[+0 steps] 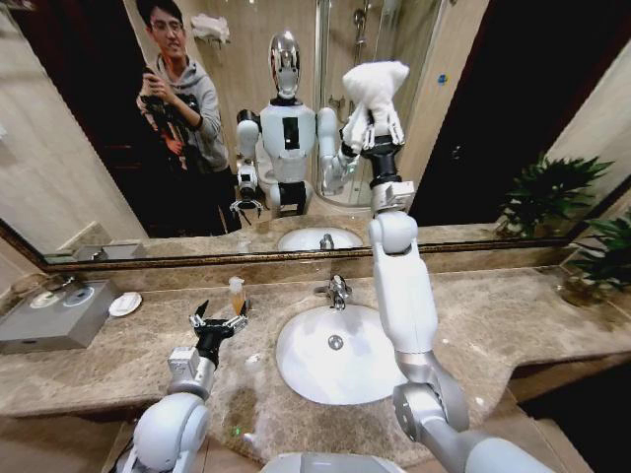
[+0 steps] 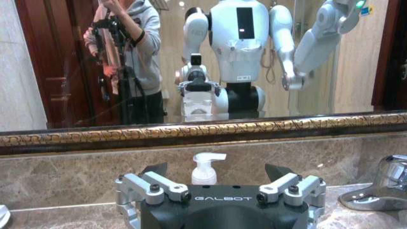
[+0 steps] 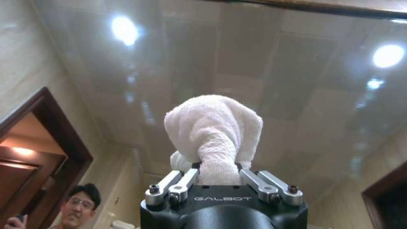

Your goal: Pick up the towel from the sink counter and wipe the mirror surface.

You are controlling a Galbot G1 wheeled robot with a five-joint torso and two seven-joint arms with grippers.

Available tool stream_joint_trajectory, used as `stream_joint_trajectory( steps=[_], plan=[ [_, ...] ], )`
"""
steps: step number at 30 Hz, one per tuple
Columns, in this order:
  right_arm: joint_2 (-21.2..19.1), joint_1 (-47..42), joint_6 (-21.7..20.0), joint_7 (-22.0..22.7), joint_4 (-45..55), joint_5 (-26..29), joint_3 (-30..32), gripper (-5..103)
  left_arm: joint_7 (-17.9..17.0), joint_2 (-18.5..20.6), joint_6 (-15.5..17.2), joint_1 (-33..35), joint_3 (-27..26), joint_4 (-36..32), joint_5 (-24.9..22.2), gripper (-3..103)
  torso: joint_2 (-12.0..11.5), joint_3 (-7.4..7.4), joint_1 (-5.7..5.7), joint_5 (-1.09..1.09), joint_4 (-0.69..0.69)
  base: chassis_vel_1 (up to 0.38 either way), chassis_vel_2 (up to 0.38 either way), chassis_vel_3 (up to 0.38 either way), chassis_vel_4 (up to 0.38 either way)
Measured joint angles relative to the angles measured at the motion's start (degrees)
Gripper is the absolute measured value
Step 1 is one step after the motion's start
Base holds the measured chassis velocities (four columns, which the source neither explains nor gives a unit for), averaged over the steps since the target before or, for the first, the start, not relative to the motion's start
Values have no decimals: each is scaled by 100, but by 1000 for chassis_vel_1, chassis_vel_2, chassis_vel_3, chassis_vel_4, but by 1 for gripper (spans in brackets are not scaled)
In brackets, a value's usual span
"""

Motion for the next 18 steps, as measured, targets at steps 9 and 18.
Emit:
stream_joint_trajectory(
  steps=[9, 18],
  plan=[
    [-2, 49, 73, -50, -72, -135, -167, 19, 0, 0, 0, 0, 0, 0, 0, 100, 0, 0, -1, 0, -2, 51, 64, -66, -60],
    [-2, -107, 167, -111, -17, -261, -794, 19, -1, 0, 0, -1, -1, 0, 0, 100, -1, 2, 3, 5, 1, 84, 118, -95, -108]
  ],
)
